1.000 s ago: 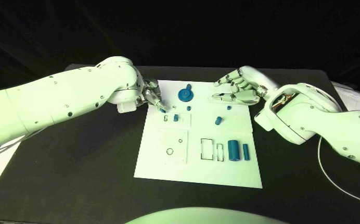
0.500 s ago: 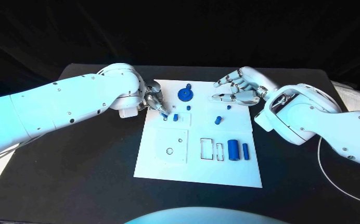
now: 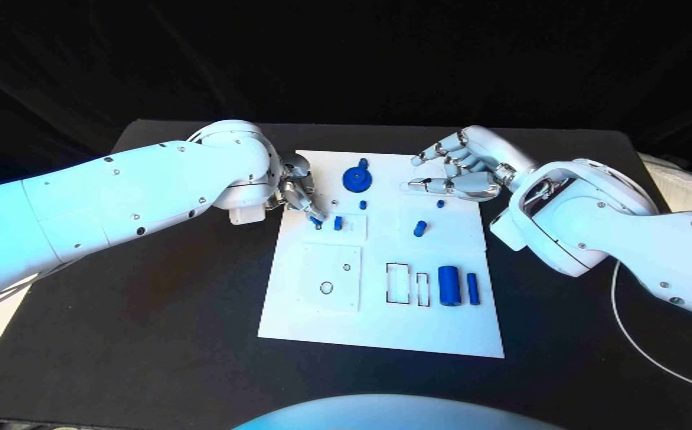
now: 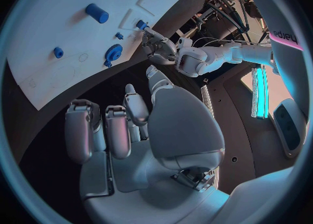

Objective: Assemble the parts on the task board

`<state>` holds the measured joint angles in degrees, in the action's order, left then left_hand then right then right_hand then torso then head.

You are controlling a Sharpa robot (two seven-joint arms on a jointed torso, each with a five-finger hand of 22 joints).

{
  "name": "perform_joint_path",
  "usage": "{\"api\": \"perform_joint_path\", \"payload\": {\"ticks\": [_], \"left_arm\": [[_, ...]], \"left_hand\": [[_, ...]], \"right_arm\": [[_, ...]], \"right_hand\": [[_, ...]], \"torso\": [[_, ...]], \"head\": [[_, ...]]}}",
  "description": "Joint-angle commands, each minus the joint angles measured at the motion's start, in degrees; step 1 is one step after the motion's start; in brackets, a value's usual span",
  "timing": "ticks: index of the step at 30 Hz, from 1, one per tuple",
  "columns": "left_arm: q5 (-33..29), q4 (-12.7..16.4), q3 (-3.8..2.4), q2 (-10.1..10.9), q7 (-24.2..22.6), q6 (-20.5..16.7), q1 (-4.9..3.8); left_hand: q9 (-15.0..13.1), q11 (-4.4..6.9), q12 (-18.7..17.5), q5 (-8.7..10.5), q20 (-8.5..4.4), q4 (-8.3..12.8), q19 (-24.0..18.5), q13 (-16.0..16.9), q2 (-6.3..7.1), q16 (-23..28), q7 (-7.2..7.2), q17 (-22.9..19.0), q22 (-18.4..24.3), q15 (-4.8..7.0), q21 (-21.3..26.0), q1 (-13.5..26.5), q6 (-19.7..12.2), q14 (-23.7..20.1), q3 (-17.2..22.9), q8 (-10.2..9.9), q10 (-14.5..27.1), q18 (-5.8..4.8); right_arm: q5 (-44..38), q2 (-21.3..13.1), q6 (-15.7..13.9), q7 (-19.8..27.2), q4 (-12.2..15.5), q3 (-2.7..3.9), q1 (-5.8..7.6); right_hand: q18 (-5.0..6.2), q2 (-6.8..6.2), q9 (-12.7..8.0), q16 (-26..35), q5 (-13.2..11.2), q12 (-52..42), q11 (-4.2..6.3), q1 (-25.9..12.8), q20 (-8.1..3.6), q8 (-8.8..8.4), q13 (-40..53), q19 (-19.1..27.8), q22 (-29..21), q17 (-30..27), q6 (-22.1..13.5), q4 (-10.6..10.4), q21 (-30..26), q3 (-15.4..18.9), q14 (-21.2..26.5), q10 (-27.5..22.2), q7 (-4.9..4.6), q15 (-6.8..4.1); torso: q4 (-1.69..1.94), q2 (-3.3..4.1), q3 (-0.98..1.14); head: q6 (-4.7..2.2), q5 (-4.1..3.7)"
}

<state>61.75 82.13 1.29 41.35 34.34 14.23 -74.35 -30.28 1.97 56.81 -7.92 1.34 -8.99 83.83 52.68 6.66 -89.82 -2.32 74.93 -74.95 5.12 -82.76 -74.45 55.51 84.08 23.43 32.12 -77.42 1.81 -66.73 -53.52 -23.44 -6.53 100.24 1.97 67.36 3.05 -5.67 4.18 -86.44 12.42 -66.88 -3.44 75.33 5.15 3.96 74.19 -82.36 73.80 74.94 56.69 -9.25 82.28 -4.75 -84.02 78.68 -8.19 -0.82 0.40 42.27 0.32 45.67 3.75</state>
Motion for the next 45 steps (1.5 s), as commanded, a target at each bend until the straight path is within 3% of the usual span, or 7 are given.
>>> {"api": "perform_joint_path", "payload": {"ticks": [1, 11, 25, 45], "left_arm": [[1.57, 0.06, 0.19, -0.08, 0.34, 2.85, 0.21], [1.71, 0.33, 0.2, 0.0, 0.7, 4.02, 0.23], [0.58, 0.19, 0.22, -0.48, 2.42, 2.8, 0.25], [-0.48, -1.24, 0.75, -2.57, 5.1, 3.44, 0.25]], "left_hand": [[-0.09, 0.02, 0.33, -0.41, -0.03, 7.33, 3.4, 0.08, 0.09, -0.18, 0.1, 15.07, -10.39, -0.14, -0.37, -0.57, 0.44, 5.92, 7.78, 0.39, -0.29, -0.05], [-0.06, 0.06, 0.32, -0.89, -0.04, 7.44, 3.41, 0.06, 0.46, -0.18, 0.14, 15.07, -10.44, -0.12, -0.39, -0.24, 0.68, 5.92, 8.38, 0.38, -0.49, -0.06], [-0.15, 0.14, 0.55, -1.56, -0.1, 6.95, 3.44, 0.29, 0.36, -0.18, 0.29, 15.07, -10.48, -0.06, -0.37, 1.07, 1.13, 5.92, 9.31, 0.56, -0.94, -0.06], [-0.83, 1.1, 2.02, -1.27, -0.68, 2.63, 4.0, 1.74, 0.66, -0.18, 1.64, 15.07, -11.43, 0.67, -1.54, 9.01, 3.5, 5.92, 5.07, 1.84, -2.22, -0.37]], "right_arm": [[-0.12, 0.02, 0.71, 0.52, 0.05, 0.0, -0.05], [-0.11, 0.03, 0.74, 0.56, 0.07, 0.0, -0.07], [-0.11, -0.02, 0.69, 0.59, 0.15, 0.0, -0.07], [0.03, -0.24, 0.66, 0.59, 0.36, 0.0, -0.07]], "right_hand": [[0.38, 0.26, 0.07, 0.27, 0.35, -0.14, 0.21, -0.2, -0.11, 0.1, 0.03, 0.42, 0.0, 8.06, 0.26, -0.11, -0.34, 0.3, -4.37, -0.18, -0.03, -0.2], [0.38, 0.26, 0.07, 0.27, 0.35, -0.14, 0.21, -0.2, -0.11, 0.1, 0.03, 0.42, 0.0, 8.06, 0.26, -0.11, -0.34, 0.3, -4.37, -0.18, -0.03, -0.2], [0.38, 0.26, 0.07, 0.27, 0.35, -0.14, 0.21, -0.2, -0.11, 0.1, 0.03, 0.42, 0.0, 8.06, 0.26, -0.11, -0.34, 0.3, -4.37, -0.18, -0.03, -0.2], [0.4, 0.3, 0.07, 0.34, 0.38, -0.11, 0.21, -0.22, -0.12, 0.09, -0.02, 0.47, -0.12, 7.95, 0.27, -0.21, -0.41, 0.43, -4.35, -0.21, -0.02, -0.21]], "torso": [[0.0, -0.01, -0.02], [0.03, -0.02, 0.01], [-0.01, -0.03, 0.05], [0.01, -0.02, 0.02]], "head": [[0.12, 0.06], [0.26, 0.11], [0.35, 0.07], [0.58, -0.15]]}}
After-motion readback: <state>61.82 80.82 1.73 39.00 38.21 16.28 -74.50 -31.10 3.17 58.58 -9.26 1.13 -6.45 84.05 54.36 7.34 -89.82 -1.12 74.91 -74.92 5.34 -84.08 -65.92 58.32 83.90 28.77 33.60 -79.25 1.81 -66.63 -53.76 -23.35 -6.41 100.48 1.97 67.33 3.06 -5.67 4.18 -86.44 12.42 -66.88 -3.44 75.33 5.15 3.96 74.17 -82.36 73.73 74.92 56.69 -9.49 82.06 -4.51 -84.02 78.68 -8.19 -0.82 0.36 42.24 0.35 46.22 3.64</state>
